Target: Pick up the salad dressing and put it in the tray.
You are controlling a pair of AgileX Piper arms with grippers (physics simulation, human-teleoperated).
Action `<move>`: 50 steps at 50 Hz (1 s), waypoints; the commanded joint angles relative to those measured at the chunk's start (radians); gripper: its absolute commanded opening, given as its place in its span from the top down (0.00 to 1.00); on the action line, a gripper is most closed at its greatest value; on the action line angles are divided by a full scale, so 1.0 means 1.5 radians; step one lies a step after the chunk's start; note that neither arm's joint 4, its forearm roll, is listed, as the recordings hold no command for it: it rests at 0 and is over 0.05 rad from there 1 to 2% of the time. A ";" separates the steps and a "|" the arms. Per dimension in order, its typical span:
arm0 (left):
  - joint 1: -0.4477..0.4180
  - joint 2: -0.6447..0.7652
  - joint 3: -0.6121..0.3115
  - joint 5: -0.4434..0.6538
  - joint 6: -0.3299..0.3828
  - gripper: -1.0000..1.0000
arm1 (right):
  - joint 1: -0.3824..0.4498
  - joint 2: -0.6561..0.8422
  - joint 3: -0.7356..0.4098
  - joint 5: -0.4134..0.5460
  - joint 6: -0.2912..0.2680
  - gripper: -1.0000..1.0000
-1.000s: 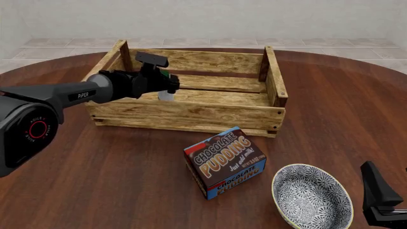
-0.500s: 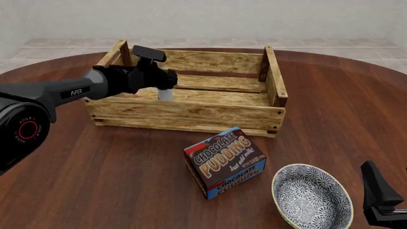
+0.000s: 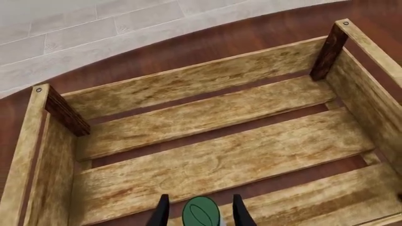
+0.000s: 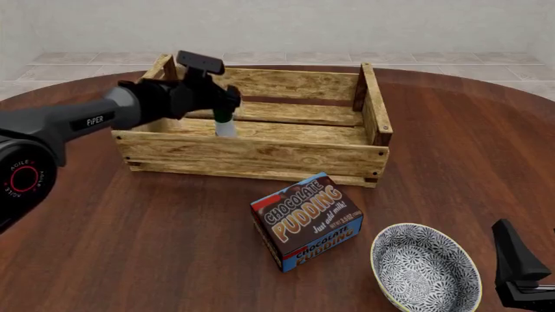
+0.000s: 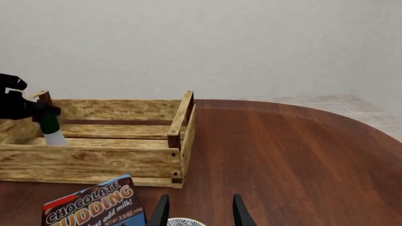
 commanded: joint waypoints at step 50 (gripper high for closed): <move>-0.019 -0.183 0.100 0.004 0.047 0.00 | 0.012 0.000 0.004 -0.001 -0.018 0.00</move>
